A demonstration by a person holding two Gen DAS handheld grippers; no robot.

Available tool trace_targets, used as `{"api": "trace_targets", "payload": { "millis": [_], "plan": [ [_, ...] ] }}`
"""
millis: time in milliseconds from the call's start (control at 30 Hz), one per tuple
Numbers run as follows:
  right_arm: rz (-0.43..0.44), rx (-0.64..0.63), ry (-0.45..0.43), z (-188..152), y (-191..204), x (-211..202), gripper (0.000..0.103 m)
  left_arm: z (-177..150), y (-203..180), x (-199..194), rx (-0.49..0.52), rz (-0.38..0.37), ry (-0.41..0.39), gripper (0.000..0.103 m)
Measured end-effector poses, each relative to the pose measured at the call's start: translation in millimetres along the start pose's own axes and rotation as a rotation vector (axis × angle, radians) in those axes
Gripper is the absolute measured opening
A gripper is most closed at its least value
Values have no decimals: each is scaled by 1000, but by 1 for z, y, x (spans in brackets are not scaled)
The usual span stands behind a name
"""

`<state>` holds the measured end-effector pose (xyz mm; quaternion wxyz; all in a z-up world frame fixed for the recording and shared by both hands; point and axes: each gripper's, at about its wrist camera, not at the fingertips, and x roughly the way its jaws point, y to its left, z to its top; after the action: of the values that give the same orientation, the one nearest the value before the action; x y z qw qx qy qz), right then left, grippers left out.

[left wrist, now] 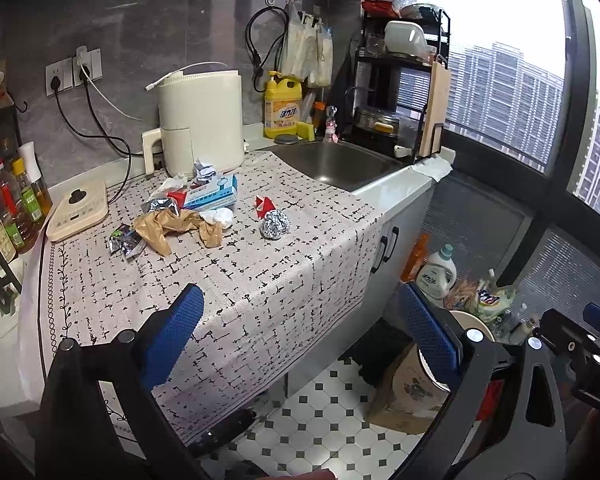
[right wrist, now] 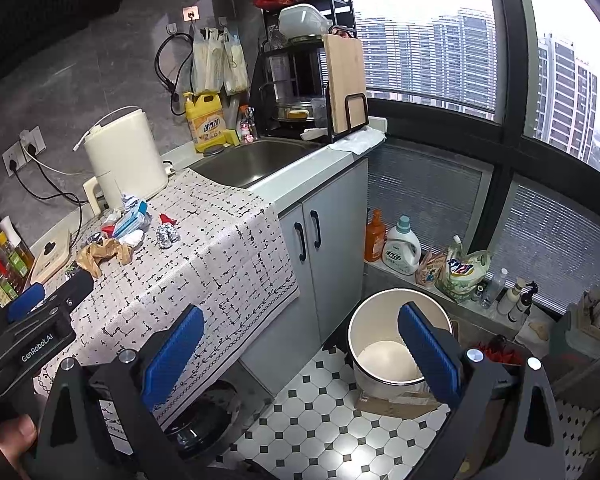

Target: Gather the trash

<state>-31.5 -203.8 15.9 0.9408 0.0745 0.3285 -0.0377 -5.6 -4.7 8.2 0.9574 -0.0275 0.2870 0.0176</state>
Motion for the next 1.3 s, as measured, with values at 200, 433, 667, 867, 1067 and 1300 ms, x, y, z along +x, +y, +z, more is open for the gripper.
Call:
{"api": "trace_targets", "payload": {
  "millis": [200, 433, 667, 867, 1067, 1300],
  "plan": [
    [4, -3, -6, 0, -3, -2, 95, 0, -2, -1, 4, 4, 0, 97],
    [14, -7, -12, 2, 0, -5, 95, 0, -3, -2, 7, 6, -1, 97],
    [16, -12, -15, 1, 4, -5, 95, -1, -1, 0, 4, 11, 4, 97],
    [15, -10, -14, 2, 3, -4, 95, -2, 0, 1, 1, 13, 7, 97],
    [19, -14, -13, 2, 4, -2, 95, -2, 2, 1, -2, 17, 10, 97],
    [19, -13, -10, 2, 5, -1, 95, -3, 4, 2, -6, 23, 12, 97]
  ]
}}
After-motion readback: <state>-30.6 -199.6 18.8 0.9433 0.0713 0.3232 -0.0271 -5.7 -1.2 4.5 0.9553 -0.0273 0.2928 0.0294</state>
